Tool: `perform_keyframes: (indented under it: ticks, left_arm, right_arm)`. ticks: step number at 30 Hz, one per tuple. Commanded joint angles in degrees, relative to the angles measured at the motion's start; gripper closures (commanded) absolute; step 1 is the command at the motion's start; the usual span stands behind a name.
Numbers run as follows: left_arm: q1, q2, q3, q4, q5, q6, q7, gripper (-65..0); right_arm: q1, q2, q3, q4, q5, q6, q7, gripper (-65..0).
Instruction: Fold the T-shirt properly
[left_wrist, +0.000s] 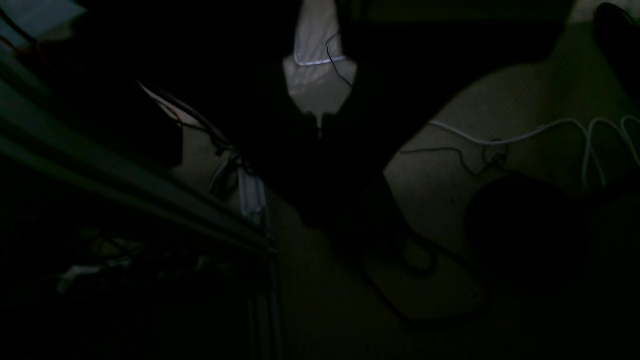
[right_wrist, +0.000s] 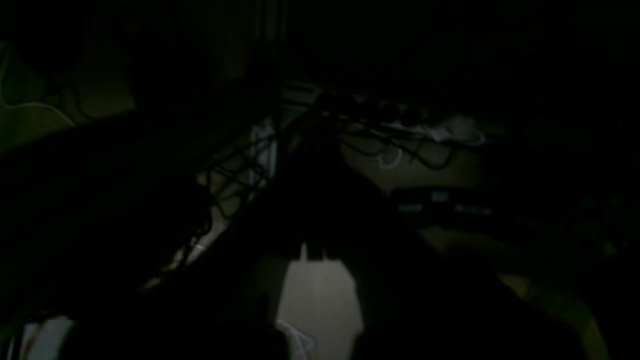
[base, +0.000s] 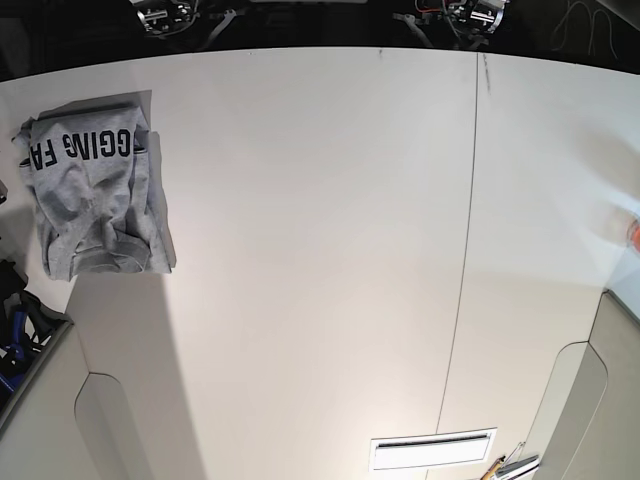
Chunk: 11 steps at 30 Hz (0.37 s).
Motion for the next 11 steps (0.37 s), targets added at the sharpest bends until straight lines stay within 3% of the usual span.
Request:
perform_keyframes:
  ticks: [1, 11]
  left_arm:
    - [-0.09, -0.35, 0.04, 0.22, 0.09, -0.22, -0.42, 0.0]
    - [0.13, -0.33, 0.04, 0.22, 0.09, -0.22, -0.37, 0.0]
  right_arm:
    - [0.2, 0.39, -0.04, 0.24, 0.04, -0.04, 0.22, 0.0]
    - [0.2, -0.2, -0.04, 0.24, 0.07, 0.0, 0.22, 0.0]
